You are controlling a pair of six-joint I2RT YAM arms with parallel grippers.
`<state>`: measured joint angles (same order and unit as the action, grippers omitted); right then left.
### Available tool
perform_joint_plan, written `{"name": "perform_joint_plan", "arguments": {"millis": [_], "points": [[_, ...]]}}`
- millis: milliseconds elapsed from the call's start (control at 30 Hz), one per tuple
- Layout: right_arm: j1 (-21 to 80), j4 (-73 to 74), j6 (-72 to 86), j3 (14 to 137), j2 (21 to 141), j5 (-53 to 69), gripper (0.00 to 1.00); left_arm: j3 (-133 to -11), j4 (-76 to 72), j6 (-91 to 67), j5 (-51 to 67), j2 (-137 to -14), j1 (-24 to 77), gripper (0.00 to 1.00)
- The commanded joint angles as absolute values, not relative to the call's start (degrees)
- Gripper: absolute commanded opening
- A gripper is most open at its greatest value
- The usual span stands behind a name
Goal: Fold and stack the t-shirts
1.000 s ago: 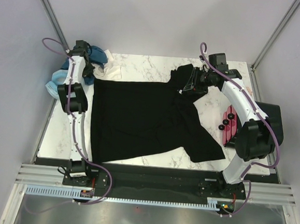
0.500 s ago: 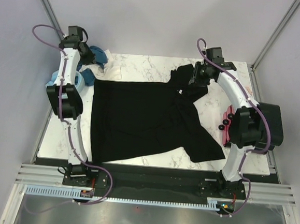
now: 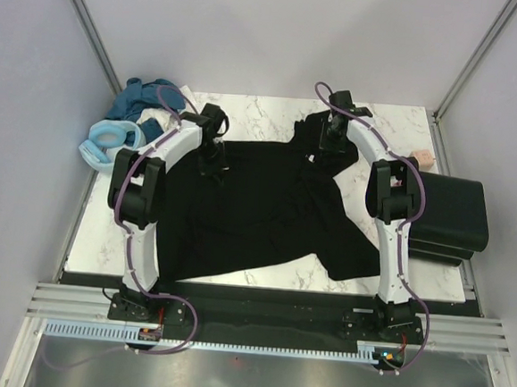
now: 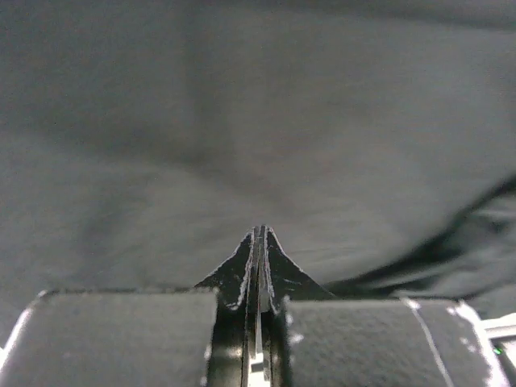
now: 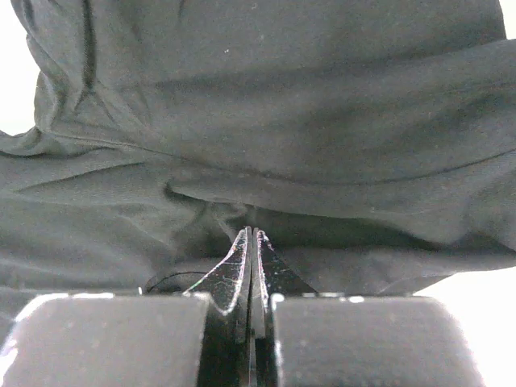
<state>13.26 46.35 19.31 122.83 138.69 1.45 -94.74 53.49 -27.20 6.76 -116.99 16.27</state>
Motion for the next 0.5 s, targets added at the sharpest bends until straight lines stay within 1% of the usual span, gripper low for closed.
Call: {"name": "perform_joint_plan", "arguments": {"millis": [0, 133, 267, 333, 467], "points": [[14.24, 45.44, 19.07, 125.16, 138.07, -1.76, 0.00, -93.69, 52.38, -25.58, 2.73, -113.55, 14.41, 0.02], [14.24, 47.72, 17.84, 125.16, 140.36, -3.77, 0.00, -94.57, 52.38, -25.58, 0.27, -116.45, 13.54, 0.02], [13.37, 51.49, 17.84, 123.93, 141.06, -7.90, 0.00, -96.76, 52.56, -26.45, 2.37, -120.23, 10.90, 0.02], [12.75, 53.08, 18.02, 123.58, 140.98, -8.70, 0.00, -97.73, 52.73, -26.37, 2.81, -121.46, 9.68, 0.02], [10.37, 54.32, 18.02, 119.02, 138.26, -9.75, 0.00, -101.86, 54.22, -25.05, 1.06, -123.74, 8.70, 0.02]]}}
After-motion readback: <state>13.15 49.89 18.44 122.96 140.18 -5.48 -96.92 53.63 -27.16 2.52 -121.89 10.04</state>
